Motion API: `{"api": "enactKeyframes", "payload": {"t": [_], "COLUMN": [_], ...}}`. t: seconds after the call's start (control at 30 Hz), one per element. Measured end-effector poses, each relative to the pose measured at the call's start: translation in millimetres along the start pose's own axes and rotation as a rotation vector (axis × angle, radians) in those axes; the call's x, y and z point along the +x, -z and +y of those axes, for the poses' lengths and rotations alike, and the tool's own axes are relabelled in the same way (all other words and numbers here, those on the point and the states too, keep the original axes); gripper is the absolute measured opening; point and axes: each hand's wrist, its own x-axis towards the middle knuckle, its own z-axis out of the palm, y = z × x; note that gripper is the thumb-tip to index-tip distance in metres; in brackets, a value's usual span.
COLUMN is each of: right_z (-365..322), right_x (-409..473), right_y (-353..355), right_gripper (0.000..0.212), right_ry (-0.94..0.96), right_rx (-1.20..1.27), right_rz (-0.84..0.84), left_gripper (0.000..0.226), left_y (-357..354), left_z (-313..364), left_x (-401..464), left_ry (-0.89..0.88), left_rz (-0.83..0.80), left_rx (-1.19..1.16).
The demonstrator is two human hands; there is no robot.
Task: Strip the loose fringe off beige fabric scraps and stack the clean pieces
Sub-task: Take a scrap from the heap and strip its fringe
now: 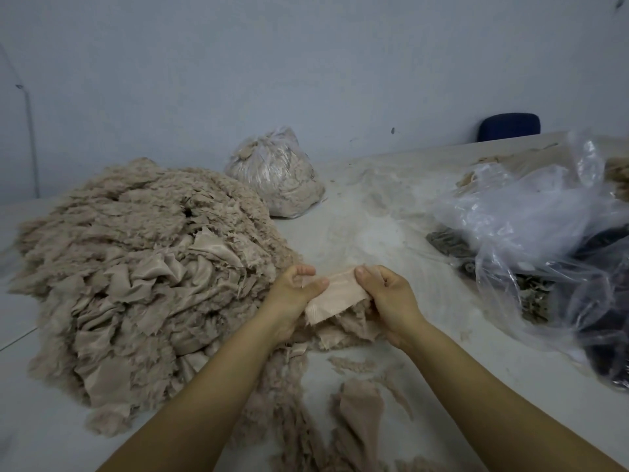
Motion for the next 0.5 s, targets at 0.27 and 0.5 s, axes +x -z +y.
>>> {"api": "enactKeyframes", "payload": {"t": [0.27, 0.5], "right_z": [1.1, 19.6], "right_x": [0.0, -4.5], "right_y": [5.0, 32.7], "right_gripper": [0.022, 0.039], "right_ry": [-0.004, 0.108], "right_rx": [-0.045, -0.276], "right_rz": [-0.049, 0.134], "left_gripper": [0.009, 0.014], "left_y": [-4.8, -18.5], "left_z": [4.6, -23.3], "left_x": [1.1, -18.7], "left_ry": [-0.149, -0.23], "left_rz": [0.091, -0.07], "left_rx": [0.225, 0.39]}}
